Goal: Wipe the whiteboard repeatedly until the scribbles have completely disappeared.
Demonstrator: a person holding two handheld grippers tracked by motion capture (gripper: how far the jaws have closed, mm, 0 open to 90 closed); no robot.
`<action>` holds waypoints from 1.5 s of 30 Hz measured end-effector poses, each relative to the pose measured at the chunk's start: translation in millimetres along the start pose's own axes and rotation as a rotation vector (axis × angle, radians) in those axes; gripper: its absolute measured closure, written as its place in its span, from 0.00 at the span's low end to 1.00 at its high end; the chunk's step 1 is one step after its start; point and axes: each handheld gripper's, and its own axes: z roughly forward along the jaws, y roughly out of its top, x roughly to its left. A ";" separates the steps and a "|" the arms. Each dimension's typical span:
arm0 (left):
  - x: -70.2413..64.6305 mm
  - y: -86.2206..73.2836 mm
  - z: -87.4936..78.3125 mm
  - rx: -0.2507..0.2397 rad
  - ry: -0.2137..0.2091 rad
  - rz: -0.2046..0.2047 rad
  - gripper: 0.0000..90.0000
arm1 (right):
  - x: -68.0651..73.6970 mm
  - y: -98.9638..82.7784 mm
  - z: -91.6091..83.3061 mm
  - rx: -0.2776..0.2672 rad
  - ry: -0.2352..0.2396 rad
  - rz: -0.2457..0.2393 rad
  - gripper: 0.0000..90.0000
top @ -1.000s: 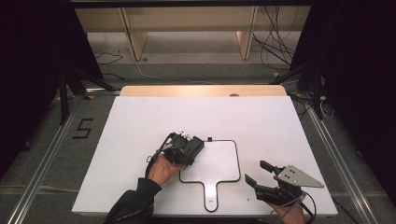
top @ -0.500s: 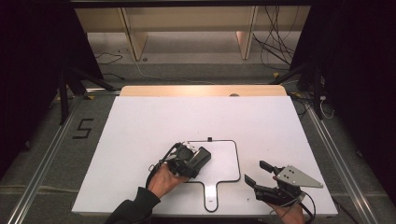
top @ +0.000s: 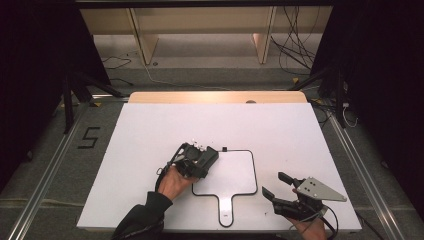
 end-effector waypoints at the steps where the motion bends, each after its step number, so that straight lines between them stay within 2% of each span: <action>1: 0.4 1.0 0.8 -0.001 0.002 -0.002 0.45 | -0.1 0.0 0.0 0.000 0.000 0.000 0.30; 5: -0.5 0.7 1.3 -0.010 0.001 0.000 0.45 | -0.5 0.0 -0.1 0.000 0.000 0.002 0.30; 8: -3.2 -0.3 0.8 -0.012 -0.008 0.018 0.45 | -0.3 0.0 0.6 0.000 0.002 -0.003 0.30; 9: -5.7 -0.6 1.0 -0.014 -0.034 0.015 0.45 | -0.1 0.1 0.9 -0.001 0.002 -0.003 0.30; 14: -26.4 -4.7 -2.2 -0.004 -0.058 0.077 0.45 | 0.2 0.0 1.3 0.003 0.002 -0.003 0.30; 15: -30.2 -6.5 -3.2 -0.005 -0.064 0.080 0.45 | 0.1 -0.1 1.2 0.003 0.002 -0.001 0.30; 18: -36.1 -13.3 -7.6 0.002 -0.076 0.105 0.45 | -0.3 -0.2 0.7 0.002 0.001 0.000 0.30; 21: -34.5 -14.7 -8.6 0.006 -0.082 0.107 0.45 | -0.4 0.0 0.5 0.001 0.000 0.000 0.30; 24: -32.9 -10.9 -7.3 0.015 -0.055 0.105 0.45 | 0.3 0.2 0.9 0.000 0.002 -0.003 0.30; 30: -10.2 -2.1 -1.2 0.003 -0.014 0.035 0.45 | -1.0 0.0 0.0 -0.003 0.001 0.003 0.30; 33: -4.4 4.3 2.8 0.002 -0.016 0.017 0.45 | -0.9 0.1 0.2 -0.002 0.001 0.003 0.30; 40: -11.7 8.1 5.8 -0.008 -0.031 0.029 0.45 | -0.3 0.0 0.8 0.003 0.002 0.000 0.30; 45: -24.2 4.0 3.0 -0.004 -0.062 0.070 0.45 | -0.5 -0.1 0.7 0.003 0.001 0.001 0.30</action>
